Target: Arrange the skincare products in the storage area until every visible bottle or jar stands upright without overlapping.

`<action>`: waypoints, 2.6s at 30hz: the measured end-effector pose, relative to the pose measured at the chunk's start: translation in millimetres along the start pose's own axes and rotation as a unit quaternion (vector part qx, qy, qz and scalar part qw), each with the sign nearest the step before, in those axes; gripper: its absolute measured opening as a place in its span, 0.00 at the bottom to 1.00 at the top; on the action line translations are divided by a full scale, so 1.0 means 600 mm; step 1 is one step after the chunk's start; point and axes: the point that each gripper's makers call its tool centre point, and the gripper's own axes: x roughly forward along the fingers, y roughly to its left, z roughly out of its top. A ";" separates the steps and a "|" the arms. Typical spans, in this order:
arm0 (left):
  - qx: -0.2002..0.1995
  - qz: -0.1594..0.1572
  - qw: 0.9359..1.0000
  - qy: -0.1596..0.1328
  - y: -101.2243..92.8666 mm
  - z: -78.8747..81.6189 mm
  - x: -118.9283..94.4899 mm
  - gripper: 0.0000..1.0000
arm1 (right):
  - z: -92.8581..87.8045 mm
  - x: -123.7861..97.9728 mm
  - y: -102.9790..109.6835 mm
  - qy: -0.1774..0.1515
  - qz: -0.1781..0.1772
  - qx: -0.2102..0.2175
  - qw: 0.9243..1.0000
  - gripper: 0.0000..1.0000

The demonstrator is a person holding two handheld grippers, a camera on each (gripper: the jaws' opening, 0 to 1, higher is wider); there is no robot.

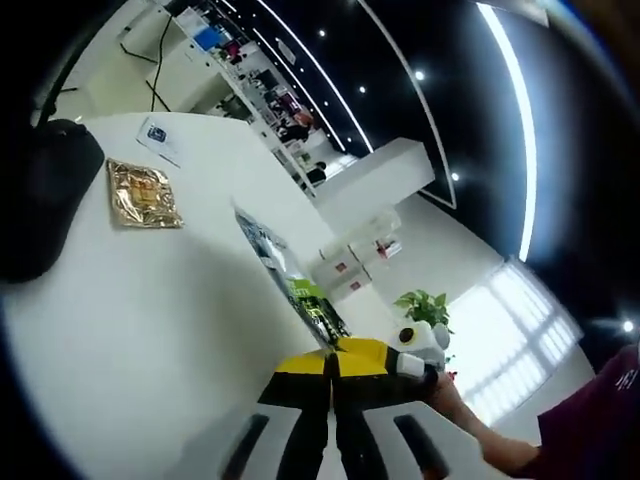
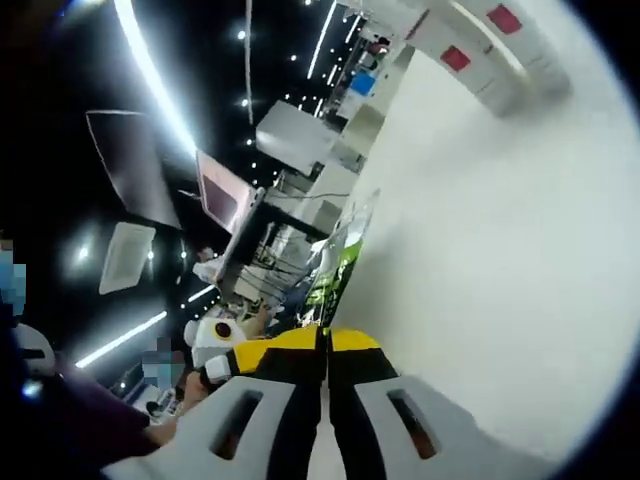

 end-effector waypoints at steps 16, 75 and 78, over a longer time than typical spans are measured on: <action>0.014 0.025 1.000 -0.003 0.011 0.020 0.026 0.00 | 0.035 -0.003 -0.001 -0.046 -0.089 -0.178 0.979 0.00; 0.087 0.121 0.989 0.025 0.091 0.133 0.257 0.00 | 0.227 -0.050 -0.155 -0.134 -0.320 -0.283 0.894 0.00; 0.096 0.120 0.988 0.031 0.096 0.132 0.262 0.00 | 0.229 -0.014 -0.151 -0.088 -0.307 -0.332 0.887 0.00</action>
